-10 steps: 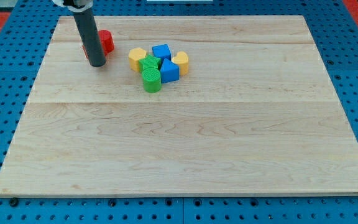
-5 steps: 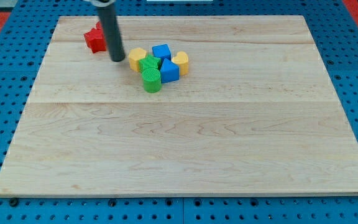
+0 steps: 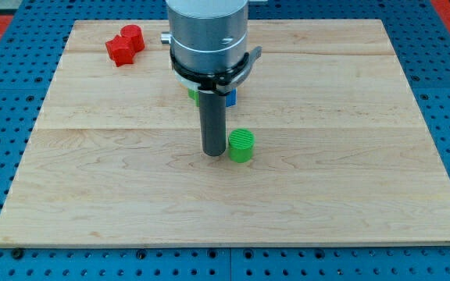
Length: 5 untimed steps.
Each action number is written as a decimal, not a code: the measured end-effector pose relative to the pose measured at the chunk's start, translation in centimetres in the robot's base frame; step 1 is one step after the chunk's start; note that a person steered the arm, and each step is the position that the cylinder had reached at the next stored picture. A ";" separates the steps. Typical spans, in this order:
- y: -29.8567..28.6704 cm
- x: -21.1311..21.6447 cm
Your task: Separate the green blocks from each other
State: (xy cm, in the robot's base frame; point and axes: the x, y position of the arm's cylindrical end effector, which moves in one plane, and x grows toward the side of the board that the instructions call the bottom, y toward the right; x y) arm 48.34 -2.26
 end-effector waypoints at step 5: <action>2.4 -1.7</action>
